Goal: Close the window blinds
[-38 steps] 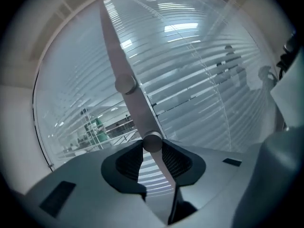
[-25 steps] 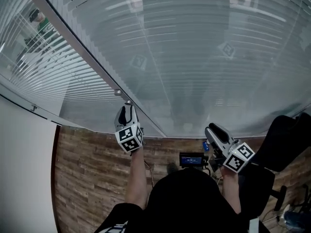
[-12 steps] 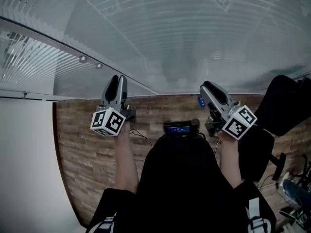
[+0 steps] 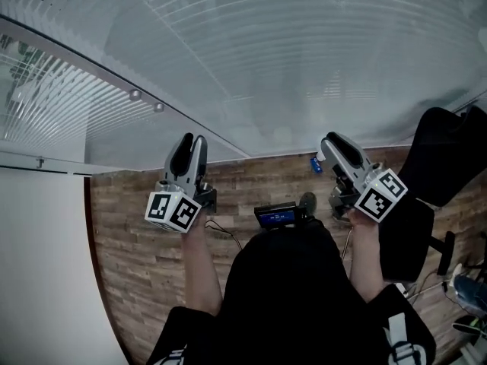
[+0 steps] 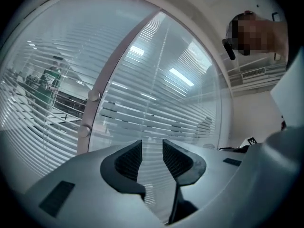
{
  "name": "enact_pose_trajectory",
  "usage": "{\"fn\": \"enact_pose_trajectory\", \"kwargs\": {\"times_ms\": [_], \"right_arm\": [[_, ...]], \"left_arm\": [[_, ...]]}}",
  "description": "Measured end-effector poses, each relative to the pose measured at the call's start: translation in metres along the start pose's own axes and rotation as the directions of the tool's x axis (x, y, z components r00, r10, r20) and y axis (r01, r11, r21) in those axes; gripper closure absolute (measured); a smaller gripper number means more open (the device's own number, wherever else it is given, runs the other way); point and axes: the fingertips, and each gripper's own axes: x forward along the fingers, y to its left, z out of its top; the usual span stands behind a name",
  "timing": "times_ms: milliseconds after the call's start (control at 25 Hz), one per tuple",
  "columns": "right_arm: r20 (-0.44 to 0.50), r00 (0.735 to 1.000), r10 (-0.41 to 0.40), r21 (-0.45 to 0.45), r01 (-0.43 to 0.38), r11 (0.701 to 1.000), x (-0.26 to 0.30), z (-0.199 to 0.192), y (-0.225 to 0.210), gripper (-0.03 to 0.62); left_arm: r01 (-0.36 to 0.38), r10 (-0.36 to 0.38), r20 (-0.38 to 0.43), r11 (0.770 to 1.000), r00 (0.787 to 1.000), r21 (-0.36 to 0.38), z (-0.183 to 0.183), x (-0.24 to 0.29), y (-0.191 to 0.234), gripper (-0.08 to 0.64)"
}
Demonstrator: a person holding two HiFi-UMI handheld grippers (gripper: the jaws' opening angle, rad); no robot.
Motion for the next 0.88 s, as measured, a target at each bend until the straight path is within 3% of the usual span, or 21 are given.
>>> {"fn": "enact_pose_trajectory", "kwargs": {"times_ms": [200, 360, 640, 760, 880], "right_arm": [[-0.015, 0.998, -0.060, -0.020, 0.059, 0.998, -0.013, -0.027, 0.031, 0.491], [-0.013, 0.991, -0.135, -0.072, 0.134, 0.988, -0.036, -0.061, 0.070, 0.491], [-0.041, 0.955, -0.294, -0.042, 0.292, 0.955, -0.096, -0.134, 0.123, 0.491], [-0.036, 0.938, -0.344, -0.054, 0.342, 0.938, -0.120, -0.142, 0.138, 0.490], [-0.029, 0.943, -0.332, -0.089, 0.328, 0.940, -0.119, -0.133, 0.148, 0.491]], "left_arm": [[0.122, -0.122, -0.004, 0.992, 0.992, -0.008, -0.010, -0.025, -0.009, 0.416], [0.245, -0.244, 0.040, 0.969, 0.969, -0.032, -0.032, -0.054, -0.011, 0.416], [0.341, -0.339, 0.042, 0.926, 0.940, -0.164, -0.067, -0.098, -0.024, 0.417], [0.380, -0.379, 0.043, 0.905, 0.924, -0.192, -0.076, -0.115, -0.039, 0.416], [0.394, -0.386, 0.077, 0.900, 0.919, -0.188, -0.071, -0.123, -0.043, 0.417]]}}
